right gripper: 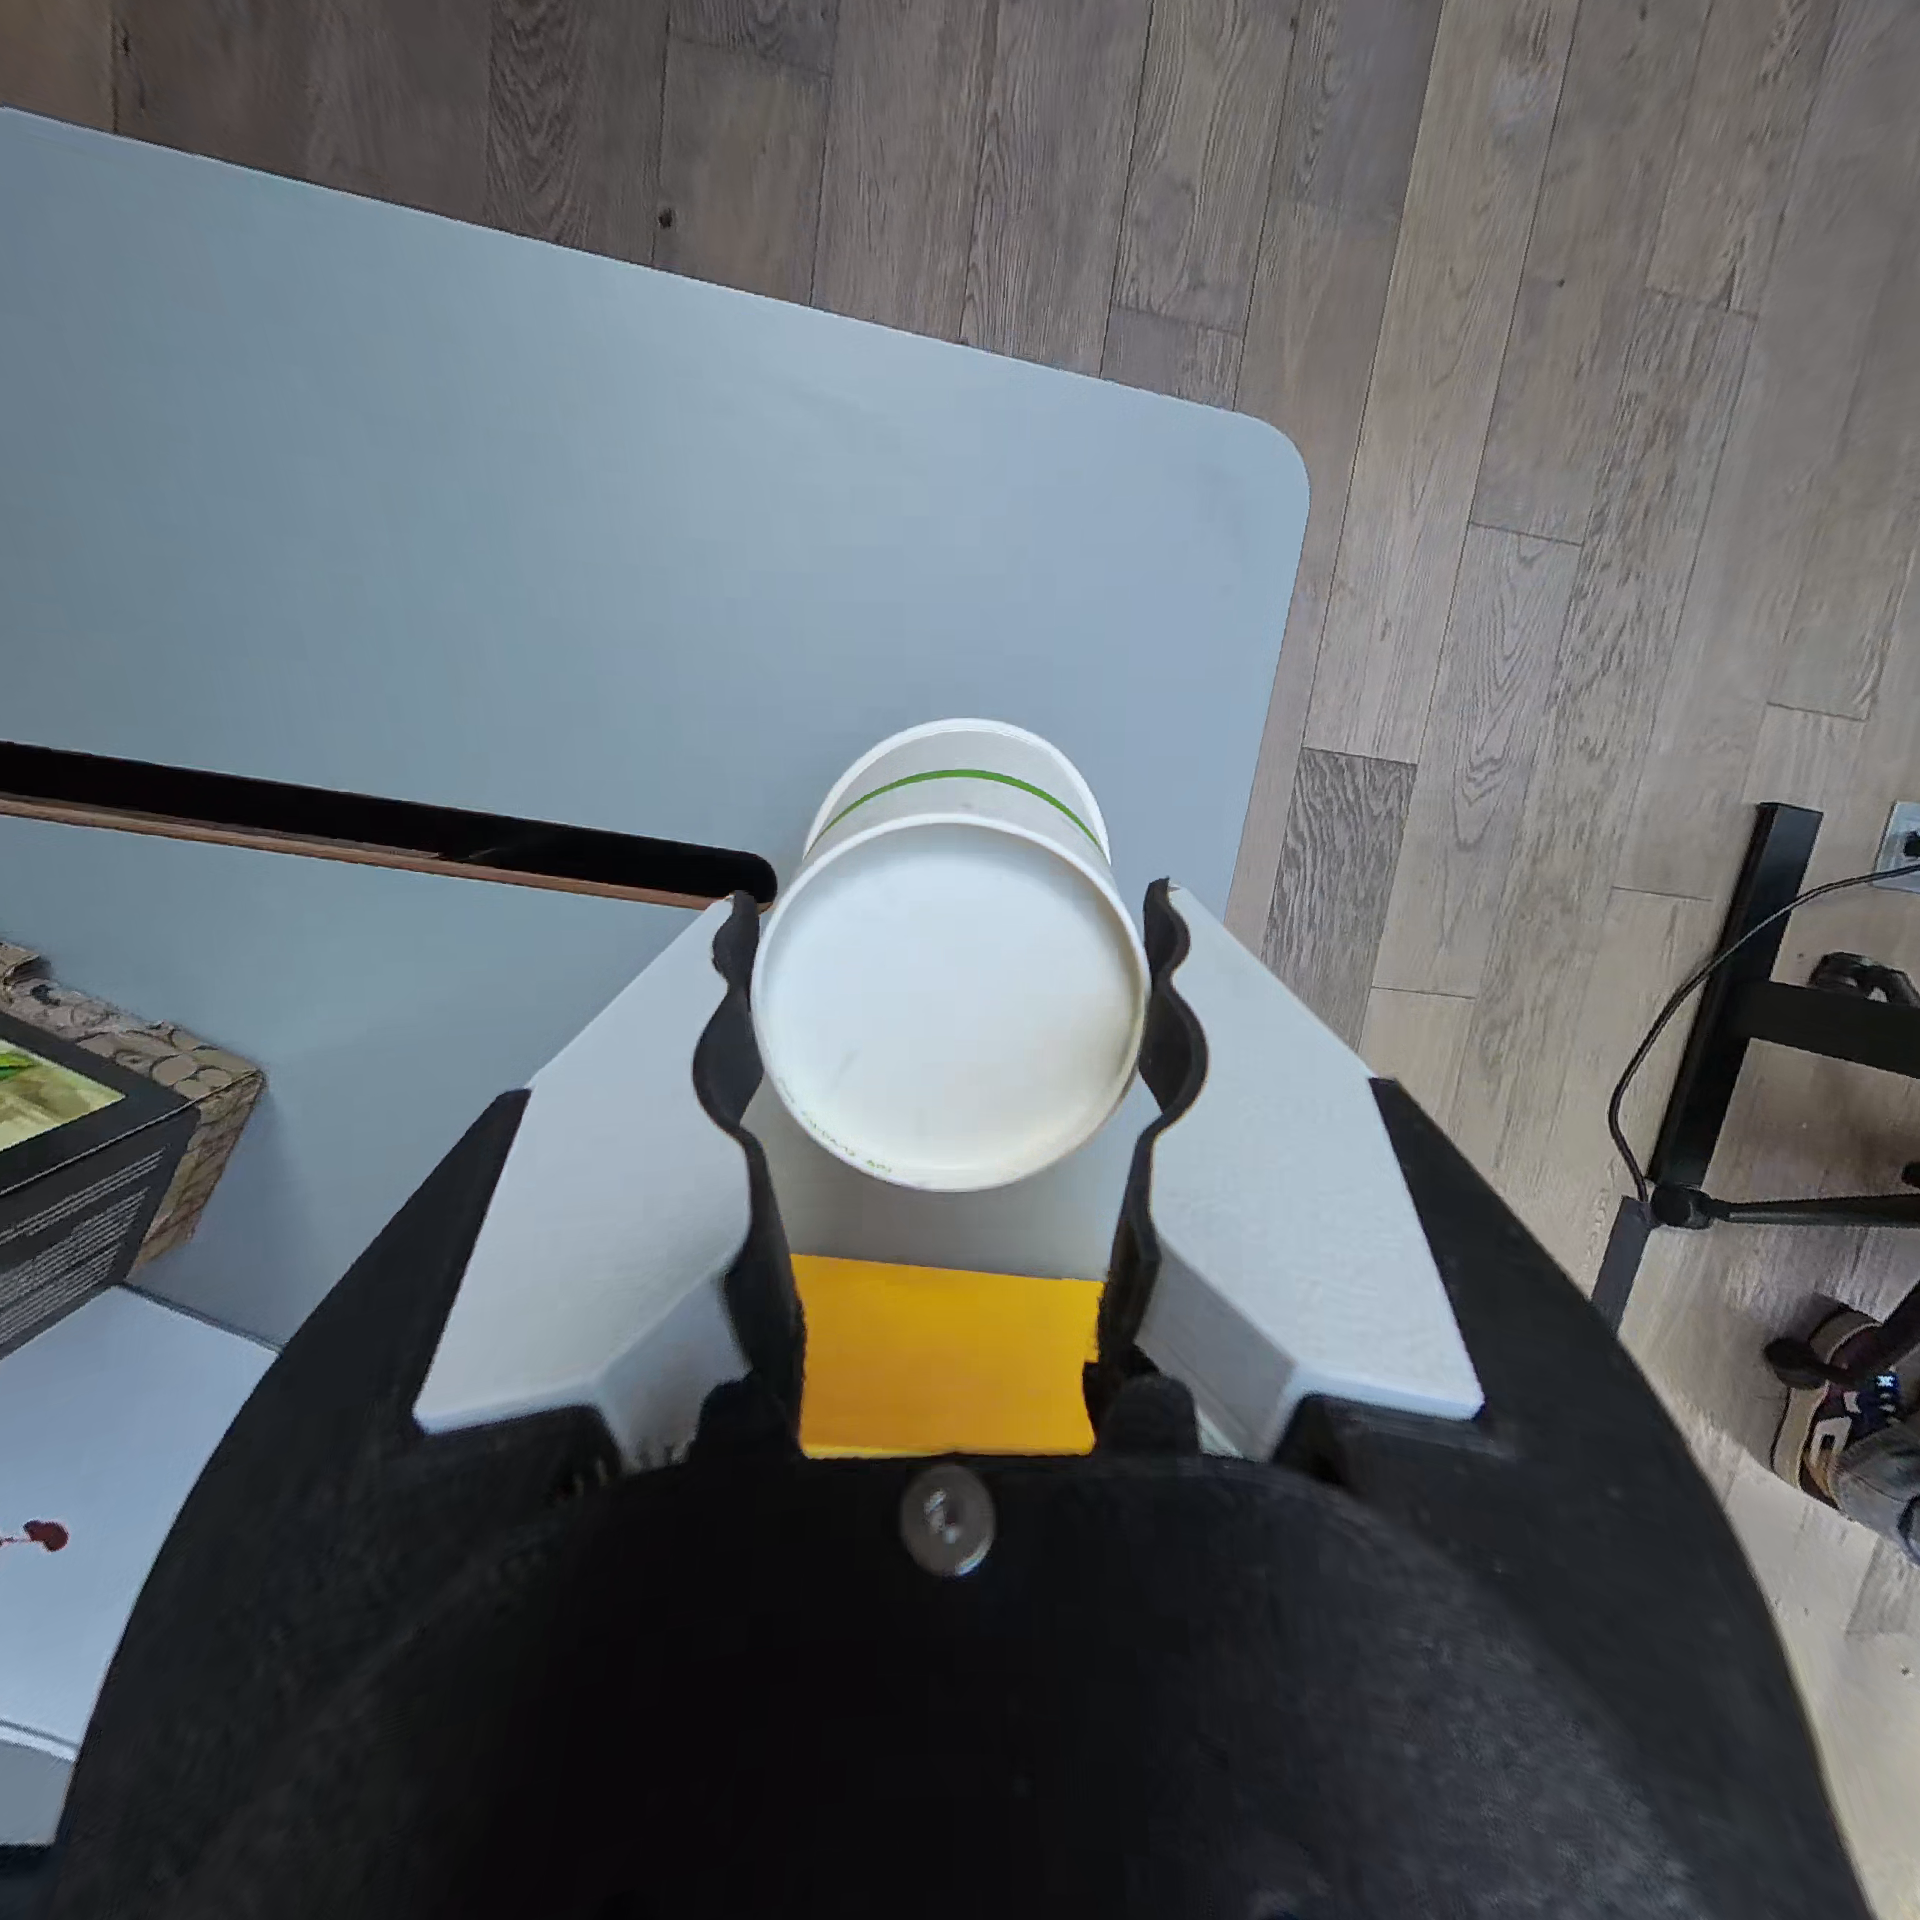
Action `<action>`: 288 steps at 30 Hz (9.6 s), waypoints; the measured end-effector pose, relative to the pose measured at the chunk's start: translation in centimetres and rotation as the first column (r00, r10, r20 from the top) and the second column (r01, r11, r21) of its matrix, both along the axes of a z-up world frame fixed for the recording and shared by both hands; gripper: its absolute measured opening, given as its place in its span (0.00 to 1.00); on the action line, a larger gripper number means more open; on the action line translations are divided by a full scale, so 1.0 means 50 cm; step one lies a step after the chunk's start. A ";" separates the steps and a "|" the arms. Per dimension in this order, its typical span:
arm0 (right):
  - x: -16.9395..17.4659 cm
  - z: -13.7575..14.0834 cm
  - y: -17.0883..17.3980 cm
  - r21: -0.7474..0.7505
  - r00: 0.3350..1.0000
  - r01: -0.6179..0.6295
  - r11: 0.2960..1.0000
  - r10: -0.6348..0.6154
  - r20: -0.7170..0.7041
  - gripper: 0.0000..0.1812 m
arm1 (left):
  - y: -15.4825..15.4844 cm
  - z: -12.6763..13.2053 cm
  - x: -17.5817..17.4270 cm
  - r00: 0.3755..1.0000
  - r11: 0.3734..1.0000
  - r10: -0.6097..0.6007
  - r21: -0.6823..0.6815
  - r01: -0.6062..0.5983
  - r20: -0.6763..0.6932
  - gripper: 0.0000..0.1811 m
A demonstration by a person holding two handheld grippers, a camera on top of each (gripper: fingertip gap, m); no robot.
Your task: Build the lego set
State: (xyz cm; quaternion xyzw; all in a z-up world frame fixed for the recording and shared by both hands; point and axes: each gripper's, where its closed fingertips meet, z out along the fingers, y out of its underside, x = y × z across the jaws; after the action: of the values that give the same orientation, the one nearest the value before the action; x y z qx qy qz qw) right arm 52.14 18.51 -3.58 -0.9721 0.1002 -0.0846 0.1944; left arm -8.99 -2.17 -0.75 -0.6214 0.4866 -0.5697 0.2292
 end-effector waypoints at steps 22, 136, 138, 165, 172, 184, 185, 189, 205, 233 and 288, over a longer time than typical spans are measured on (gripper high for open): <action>-0.002 0.040 -0.025 0.218 0.998 -0.001 0.976 -0.011 0.056 0.45 | 0.032 0.010 -0.009 1.000 1.000 0.013 0.015 -0.013 0.016 0.33; -1.000 0.014 -0.129 0.480 0.462 -0.826 0.296 0.843 0.275 0.31 | 0.087 0.017 -0.066 0.980 0.975 0.194 0.114 -0.190 -0.031 0.38; -1.047 -0.079 -0.092 0.379 0.430 -0.871 0.313 0.858 0.280 0.31 | 0.079 0.015 -0.070 0.981 0.976 0.191 0.115 -0.187 -0.029 0.38; -1.137 -0.204 0.011 0.395 0.656 -0.730 0.557 0.733 0.179 0.00 | 0.080 -0.004 -0.182 0.991 0.988 0.130 0.082 -0.128 -0.026 0.36; -1.198 -0.035 -0.110 0.726 0.491 -0.572 0.381 0.869 -0.069 0.00 | 0.152 -0.022 -0.174 0.989 0.975 0.129 0.191 -0.113 -0.075 0.30; -1.182 0.134 -0.292 0.883 0.127 -0.396 0.252 0.967 -0.219 0.00 | 0.195 0.036 -0.082 0.996 0.883 -0.091 0.461 0.092 -0.024 0.32; -1.183 0.138 -0.301 0.883 0.117 -0.398 0.248 0.969 -0.219 0.00 | 0.182 0.037 -0.072 0.990 0.886 -0.142 0.443 0.135 -0.016 0.29; -1.177 0.153 -0.323 0.884 0.110 -0.407 0.232 0.973 -0.205 0.00 | 0.126 0.035 -0.048 0.944 0.886 -0.328 0.334 0.322 -0.040 0.19; -1.119 0.212 -0.334 0.920 0.787 -0.146 0.364 0.607 -0.115 0.11 | 0.157 -0.011 -0.001 0.962 0.902 0.262 0.373 -0.216 -0.078 0.00; -1.184 0.054 -0.266 0.752 0.677 0.030 0.658 0.540 -0.500 0.01 | 0.125 -0.055 0.045 0.854 0.678 0.520 0.604 -0.420 0.010 0.00; -1.249 0.082 -0.348 0.831 0.273 -0.054 0.554 0.809 -0.521 0.00 | 0.075 0.045 0.012 0.992 0.999 -0.037 -0.007 0.038 0.117 0.01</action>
State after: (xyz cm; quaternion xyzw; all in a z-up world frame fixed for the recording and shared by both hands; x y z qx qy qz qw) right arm -10.33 1.12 0.53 -0.6950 -0.0917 0.5418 0.4636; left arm -8.41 1.59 1.52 -0.5787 0.4812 -0.6118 0.2436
